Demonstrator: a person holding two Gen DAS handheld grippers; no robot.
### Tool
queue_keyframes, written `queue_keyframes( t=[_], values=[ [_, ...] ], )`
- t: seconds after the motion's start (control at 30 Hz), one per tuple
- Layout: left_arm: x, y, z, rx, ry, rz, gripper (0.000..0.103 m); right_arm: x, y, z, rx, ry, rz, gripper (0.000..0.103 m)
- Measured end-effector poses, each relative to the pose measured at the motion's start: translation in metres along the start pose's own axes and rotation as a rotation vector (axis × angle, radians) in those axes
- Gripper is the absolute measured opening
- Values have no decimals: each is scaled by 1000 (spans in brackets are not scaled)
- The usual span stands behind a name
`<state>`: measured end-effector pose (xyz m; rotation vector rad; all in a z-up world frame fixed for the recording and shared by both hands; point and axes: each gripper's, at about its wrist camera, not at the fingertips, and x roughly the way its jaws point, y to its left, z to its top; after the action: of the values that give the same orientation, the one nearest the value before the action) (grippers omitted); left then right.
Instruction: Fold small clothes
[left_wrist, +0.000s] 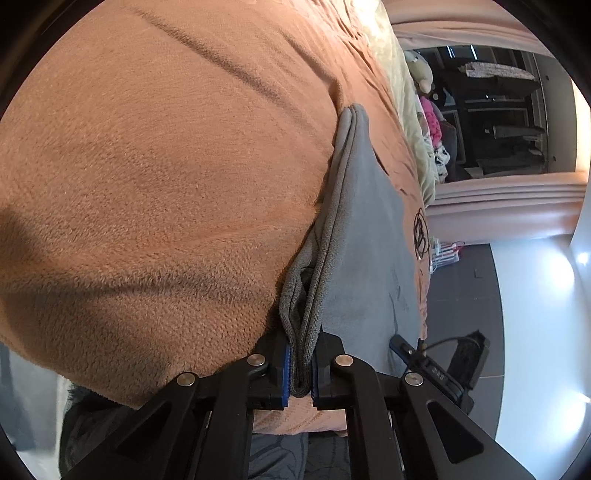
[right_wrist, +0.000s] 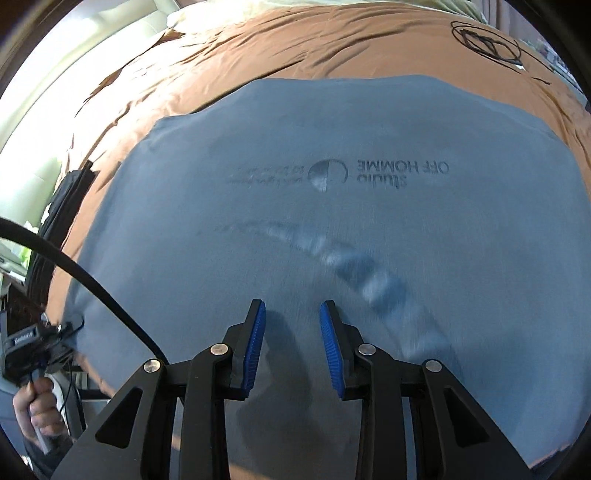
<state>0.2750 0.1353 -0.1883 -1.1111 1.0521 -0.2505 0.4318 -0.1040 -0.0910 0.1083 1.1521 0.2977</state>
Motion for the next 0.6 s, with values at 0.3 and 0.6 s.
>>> queue_keyframes(
  t=[0.3, 0.6],
  values=[
    [1, -1, 1, -41, -1, 2, 8, 17, -17, 52, 33, -25, -32, 19],
    [-1, 3, -1, -63, -8, 5, 7, 41, -28, 112, 54, -24, -69, 14]
  ],
)
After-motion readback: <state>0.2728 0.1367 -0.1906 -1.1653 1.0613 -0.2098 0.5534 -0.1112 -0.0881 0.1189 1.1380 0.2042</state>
